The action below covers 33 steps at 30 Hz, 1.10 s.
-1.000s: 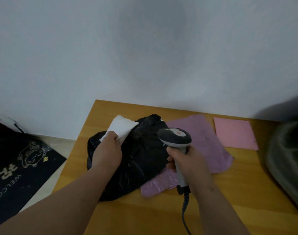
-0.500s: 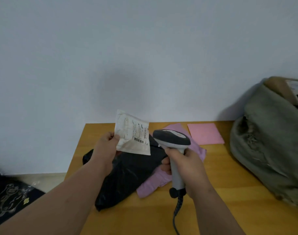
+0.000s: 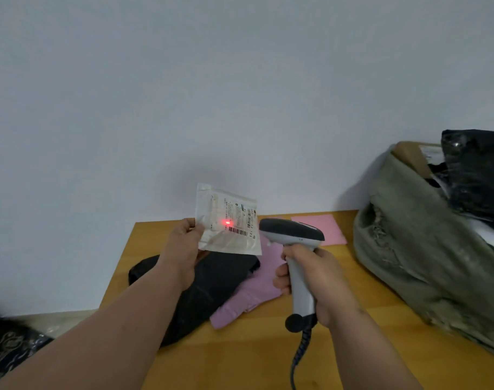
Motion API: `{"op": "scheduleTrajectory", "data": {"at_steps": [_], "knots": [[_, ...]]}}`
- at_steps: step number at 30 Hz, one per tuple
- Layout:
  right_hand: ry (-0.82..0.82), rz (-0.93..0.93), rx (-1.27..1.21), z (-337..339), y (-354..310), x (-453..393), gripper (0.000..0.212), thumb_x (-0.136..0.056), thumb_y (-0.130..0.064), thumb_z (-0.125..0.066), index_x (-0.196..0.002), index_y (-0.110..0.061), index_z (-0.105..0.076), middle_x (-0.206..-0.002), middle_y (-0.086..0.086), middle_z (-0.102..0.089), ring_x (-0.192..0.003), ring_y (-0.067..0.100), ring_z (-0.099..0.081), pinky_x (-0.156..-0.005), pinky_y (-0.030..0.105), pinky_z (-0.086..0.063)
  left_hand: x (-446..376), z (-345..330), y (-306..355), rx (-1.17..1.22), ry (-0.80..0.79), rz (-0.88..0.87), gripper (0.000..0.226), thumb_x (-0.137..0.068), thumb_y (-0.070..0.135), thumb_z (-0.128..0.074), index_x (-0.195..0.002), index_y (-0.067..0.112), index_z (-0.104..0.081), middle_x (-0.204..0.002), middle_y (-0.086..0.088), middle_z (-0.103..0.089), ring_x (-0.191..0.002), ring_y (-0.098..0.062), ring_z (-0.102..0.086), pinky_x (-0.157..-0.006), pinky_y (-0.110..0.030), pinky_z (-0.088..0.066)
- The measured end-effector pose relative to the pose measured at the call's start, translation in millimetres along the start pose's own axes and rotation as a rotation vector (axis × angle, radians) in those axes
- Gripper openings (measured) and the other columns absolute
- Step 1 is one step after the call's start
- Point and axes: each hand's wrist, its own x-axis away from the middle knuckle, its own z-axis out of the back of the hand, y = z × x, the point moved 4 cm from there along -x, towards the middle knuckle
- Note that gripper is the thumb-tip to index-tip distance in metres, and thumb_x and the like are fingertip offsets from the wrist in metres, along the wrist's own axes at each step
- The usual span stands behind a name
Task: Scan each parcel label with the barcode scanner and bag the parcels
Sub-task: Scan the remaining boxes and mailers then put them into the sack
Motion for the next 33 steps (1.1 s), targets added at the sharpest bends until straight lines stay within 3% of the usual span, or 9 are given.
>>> {"op": "scheduleTrajectory", "data": {"at_steps": [6, 16, 22, 33], "knots": [[-0.019, -0.016, -0.044, 51.3, -9.1, 7.5, 0.01, -0.091, -0.011, -0.059, -0.092, -0.001, -0.061, -0.07, 0.017, -0.065, -0.058, 0.026, -0.064, -0.052, 0.031, -0.05, 23.8, -42.0, -3.5, -0.01, 0.01, -0.042, 0.012, -0.102, 0.016, -0.048, -0.106, 0.015, -0.06, -0.108, -0.009, -0.069, -0.099, -0.026, -0.068, -0.089, -0.044, -0.056], [-0.035, -0.001, -0.025, 123.4, -14.3, 14.4, 0.01, -0.091, -0.013, -0.06, -0.09, -0.003, -0.062, -0.066, 0.013, -0.066, -0.058, 0.027, -0.065, -0.058, 0.034, -0.05, 57.6, -106.4, -15.3, 0.032, 0.03, -0.048, 0.015, -0.103, 0.013, -0.047, -0.112, 0.01, -0.059, -0.103, -0.012, -0.069, -0.083, -0.023, -0.067, -0.063, -0.033, -0.058], [-0.027, -0.002, -0.016, 148.3, -12.7, 17.3, 0.012, -0.091, -0.015, -0.061, -0.084, -0.004, -0.062, -0.065, 0.013, -0.066, -0.058, 0.027, -0.065, -0.058, 0.034, -0.05, 69.3, -133.2, -20.9, 0.017, 0.012, -0.054, 0.015, -0.103, 0.012, -0.047, -0.111, 0.01, -0.059, -0.105, -0.014, -0.069, -0.091, -0.028, -0.065, -0.09, -0.048, -0.055], [0.043, -0.015, -0.04, 155.0, -10.8, 20.2, 0.014, -0.089, -0.017, -0.063, -0.088, -0.004, -0.063, -0.066, 0.013, -0.066, -0.058, 0.026, -0.065, -0.056, 0.033, -0.049, 64.1, -149.0, -20.3, -0.022, -0.038, -0.037, 0.014, -0.103, 0.013, -0.047, -0.103, 0.012, -0.061, -0.108, -0.014, -0.068, -0.1, -0.032, -0.065, -0.093, -0.052, -0.053]]}}
